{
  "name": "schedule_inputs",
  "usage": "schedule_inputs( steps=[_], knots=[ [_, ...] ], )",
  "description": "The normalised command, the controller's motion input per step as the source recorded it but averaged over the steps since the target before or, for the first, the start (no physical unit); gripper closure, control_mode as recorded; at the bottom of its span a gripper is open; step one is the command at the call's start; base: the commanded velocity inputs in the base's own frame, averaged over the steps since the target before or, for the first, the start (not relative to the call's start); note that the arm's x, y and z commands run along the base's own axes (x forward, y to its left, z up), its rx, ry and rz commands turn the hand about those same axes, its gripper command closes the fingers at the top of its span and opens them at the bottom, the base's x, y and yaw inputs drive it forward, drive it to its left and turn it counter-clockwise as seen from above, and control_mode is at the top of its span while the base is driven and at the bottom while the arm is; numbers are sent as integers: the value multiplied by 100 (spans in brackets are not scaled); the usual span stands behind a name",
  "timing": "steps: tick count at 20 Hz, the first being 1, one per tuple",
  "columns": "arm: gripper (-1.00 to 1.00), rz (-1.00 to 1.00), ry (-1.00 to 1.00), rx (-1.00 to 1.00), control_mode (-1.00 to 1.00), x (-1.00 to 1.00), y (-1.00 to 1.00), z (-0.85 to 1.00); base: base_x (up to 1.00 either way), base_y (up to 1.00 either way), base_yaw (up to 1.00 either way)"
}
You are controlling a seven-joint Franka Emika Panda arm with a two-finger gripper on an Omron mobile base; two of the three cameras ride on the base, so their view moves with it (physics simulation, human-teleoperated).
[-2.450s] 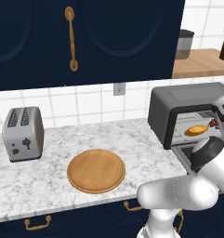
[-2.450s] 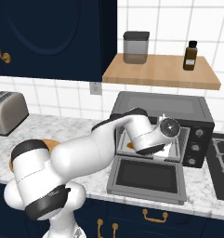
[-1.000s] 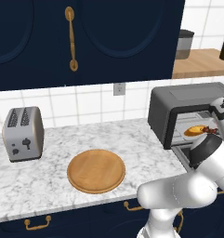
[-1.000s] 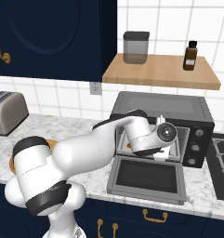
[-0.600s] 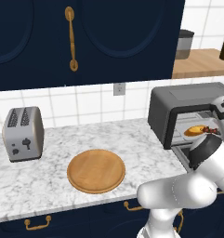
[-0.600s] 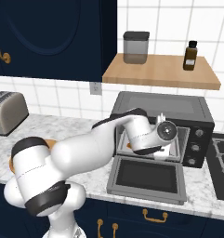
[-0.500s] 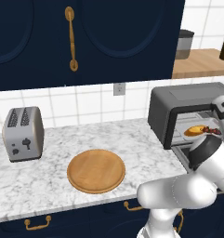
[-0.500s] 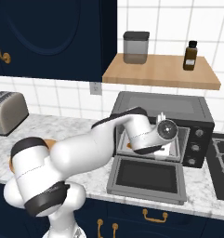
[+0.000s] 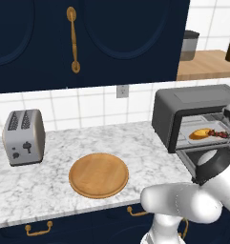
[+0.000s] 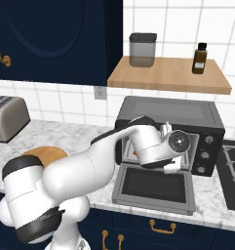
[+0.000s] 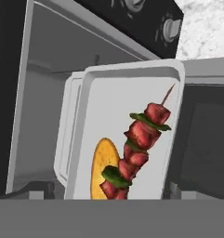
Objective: Pick up the kebab skewer and baguette bread, and place them inside the toaster oven. Close the toaster oven door and start by setting the timer.
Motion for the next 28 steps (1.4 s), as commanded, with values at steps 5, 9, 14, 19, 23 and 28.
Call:
schedule_inputs(
  steps=[5,9,14,19,23,28],
  knots=[
    [-100,37,0,-15,-100,-32,10,0,0,0,0],
    [-100,35,-4,-19,-100,-15,21,-9,0,0,0],
    [-100,32,-14,-22,-100,-21,13,-18,0,0,0],
    [-100,18,-23,-20,-100,-4,9,-19,0,0,0],
    [-100,8,-21,-24,-100,0,12,-23,0,0,0],
    [-100,12,-5,-21,-100,0,19,-4,0,0,0]
  ],
)
